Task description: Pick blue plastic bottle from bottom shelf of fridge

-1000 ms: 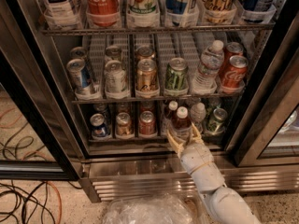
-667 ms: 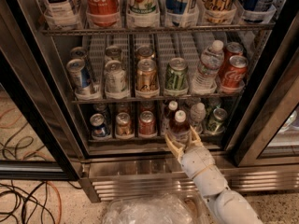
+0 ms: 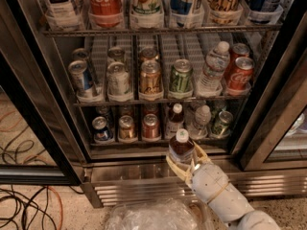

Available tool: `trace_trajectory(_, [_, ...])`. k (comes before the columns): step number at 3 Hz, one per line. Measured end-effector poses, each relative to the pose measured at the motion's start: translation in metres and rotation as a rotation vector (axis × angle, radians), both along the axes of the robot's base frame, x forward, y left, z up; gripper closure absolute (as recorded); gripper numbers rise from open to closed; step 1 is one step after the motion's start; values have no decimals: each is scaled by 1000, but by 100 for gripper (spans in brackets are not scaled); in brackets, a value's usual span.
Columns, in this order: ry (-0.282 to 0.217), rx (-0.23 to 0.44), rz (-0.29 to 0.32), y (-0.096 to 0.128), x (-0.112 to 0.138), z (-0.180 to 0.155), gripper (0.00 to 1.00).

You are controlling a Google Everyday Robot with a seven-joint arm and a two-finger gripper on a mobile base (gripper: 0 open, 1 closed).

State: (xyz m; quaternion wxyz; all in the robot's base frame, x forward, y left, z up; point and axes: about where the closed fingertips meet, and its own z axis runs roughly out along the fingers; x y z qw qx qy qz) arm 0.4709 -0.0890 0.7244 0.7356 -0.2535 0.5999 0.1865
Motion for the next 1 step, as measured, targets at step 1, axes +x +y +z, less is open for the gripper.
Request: trace_trajectory(1, [3,-9,28,5,-5,-2,100])
